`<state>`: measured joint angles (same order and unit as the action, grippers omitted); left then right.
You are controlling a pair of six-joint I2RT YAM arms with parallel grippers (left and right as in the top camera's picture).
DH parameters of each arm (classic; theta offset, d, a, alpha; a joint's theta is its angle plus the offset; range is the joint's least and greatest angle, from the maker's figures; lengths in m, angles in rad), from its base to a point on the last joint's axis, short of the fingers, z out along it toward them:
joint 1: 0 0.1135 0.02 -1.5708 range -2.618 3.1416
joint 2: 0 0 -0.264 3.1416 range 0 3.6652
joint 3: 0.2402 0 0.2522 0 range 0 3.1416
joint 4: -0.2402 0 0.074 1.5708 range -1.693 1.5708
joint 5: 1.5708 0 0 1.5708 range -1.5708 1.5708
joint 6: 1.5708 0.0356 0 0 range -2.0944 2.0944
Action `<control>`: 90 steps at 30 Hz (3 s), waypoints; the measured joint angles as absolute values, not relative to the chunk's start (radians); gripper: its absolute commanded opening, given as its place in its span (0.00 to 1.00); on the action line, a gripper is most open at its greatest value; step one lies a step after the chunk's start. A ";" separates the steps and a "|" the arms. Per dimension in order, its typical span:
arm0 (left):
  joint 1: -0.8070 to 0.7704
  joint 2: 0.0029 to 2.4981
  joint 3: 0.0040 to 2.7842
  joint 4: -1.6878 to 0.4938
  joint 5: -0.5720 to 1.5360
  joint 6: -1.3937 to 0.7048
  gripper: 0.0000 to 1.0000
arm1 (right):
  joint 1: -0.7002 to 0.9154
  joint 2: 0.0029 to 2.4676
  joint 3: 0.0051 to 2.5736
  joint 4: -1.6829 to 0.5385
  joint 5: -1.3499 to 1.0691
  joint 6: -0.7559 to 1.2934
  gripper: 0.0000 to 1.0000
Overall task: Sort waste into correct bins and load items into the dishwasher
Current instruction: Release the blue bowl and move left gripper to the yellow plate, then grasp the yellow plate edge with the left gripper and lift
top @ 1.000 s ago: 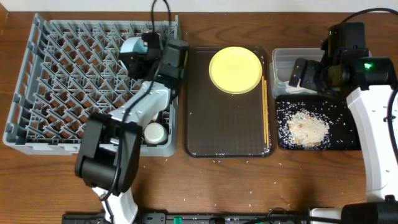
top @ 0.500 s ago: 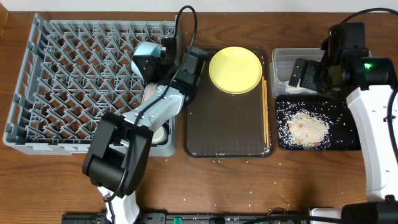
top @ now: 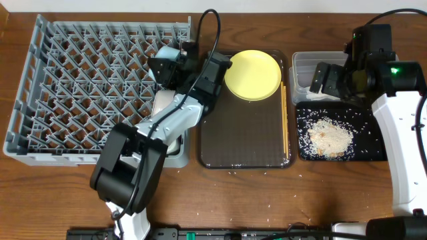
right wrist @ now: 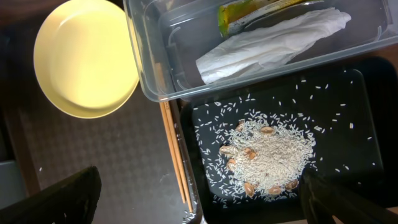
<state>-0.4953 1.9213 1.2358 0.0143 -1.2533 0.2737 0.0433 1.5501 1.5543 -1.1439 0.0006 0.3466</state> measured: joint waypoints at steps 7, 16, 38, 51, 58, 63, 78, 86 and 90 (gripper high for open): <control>-0.515 1.875 1.237 -0.124 -1.065 0.187 0.64 | 0.043 1.550 1.554 -1.144 0.001 0.347 0.99; -0.514 1.796 1.237 -0.178 -0.790 0.100 0.69 | 0.043 1.550 1.554 -1.144 0.001 0.347 0.99; -0.564 1.916 1.246 -0.041 -0.129 -0.716 0.58 | 0.043 1.550 1.554 -1.143 0.001 0.347 0.99; -0.597 2.074 1.246 0.036 -0.112 -0.895 0.52 | 0.043 1.550 1.554 -1.144 0.001 0.347 0.99; -0.597 2.075 1.246 0.035 -0.115 -0.911 0.36 | 0.043 1.550 1.554 -1.144 0.001 0.347 0.99; -0.609 2.081 1.246 0.008 -0.173 -0.836 0.31 | 0.043 1.550 1.554 -1.144 0.001 0.347 0.99; -0.630 2.082 1.420 -0.551 -0.192 -0.751 0.35 | 0.043 1.550 1.554 -1.144 0.000 0.347 0.99; -0.630 2.084 1.417 -0.480 -0.155 -0.767 0.39 | 0.043 1.550 1.554 -1.144 0.001 0.347 0.99; -0.630 2.103 1.415 -0.438 -0.134 -0.808 0.08 | 0.043 1.550 1.554 -1.144 0.001 0.347 0.99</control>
<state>-0.6296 2.1025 1.4147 -0.4377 -0.1341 -0.8078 0.0433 1.5501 1.5539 -1.1439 0.0006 0.3466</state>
